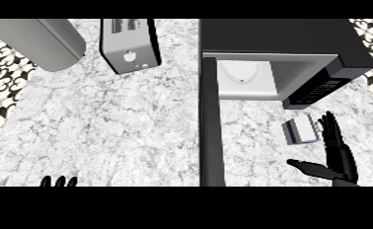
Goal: Pick up the milk, place it into the microwave and close the microwave
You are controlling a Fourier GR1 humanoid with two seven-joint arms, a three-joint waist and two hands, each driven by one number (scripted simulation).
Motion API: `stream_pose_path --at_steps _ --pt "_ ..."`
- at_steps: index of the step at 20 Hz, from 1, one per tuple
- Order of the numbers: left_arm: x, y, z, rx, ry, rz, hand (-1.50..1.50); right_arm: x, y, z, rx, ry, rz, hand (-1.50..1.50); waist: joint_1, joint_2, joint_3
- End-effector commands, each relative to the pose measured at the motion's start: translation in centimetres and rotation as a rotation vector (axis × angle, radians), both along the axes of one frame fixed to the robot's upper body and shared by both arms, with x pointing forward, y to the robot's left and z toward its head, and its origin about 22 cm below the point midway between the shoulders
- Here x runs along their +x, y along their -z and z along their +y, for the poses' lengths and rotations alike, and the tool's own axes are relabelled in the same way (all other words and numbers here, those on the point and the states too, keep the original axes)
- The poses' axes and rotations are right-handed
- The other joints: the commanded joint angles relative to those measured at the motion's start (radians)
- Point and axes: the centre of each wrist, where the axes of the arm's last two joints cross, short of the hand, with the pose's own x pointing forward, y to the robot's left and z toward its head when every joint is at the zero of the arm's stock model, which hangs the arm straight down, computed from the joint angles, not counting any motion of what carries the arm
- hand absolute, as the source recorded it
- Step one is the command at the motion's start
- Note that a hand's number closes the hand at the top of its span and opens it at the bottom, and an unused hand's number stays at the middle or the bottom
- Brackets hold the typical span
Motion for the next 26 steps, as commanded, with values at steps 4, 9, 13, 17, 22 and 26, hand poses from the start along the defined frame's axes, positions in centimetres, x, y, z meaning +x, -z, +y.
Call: stream_pose_path --at_steps 4,9,13,17,22,26 --pt "0.7 -0.2 1.1 0.009 -0.01 0.005 -1.5 1.4 -0.6 -0.5 0.013 -0.063 -0.099 -1.5 -0.001 0.002 0.001" --pt "1.4 1.2 -1.2 0.015 -0.006 -0.001 -1.5 1.4 0.0 0.8 0.052 -0.066 -0.067 -1.5 -0.006 0.001 0.0" --pt "0.0 -0.4 1.2 0.019 -0.008 0.0 -1.5 3.4 -0.7 1.6 0.059 -0.036 -0.086 -1.5 -0.001 0.001 0.0" --pt "0.0 -0.3 0.2 0.008 0.025 -0.002 -1.5 2.4 0.5 3.0 0.006 0.059 -0.126 1.5 0.002 0.003 0.001" --pt "0.4 -0.7 0.9 -0.002 0.026 -0.003 -1.5 4.1 -1.0 1.5 -0.123 0.038 -0.116 1.5 0.013 0.008 0.003" --pt "-0.3 -0.3 1.7 0.009 0.042 0.002 -1.5 5.2 -1.6 1.9 -0.144 0.13 -0.135 1.5 0.013 0.006 0.002"
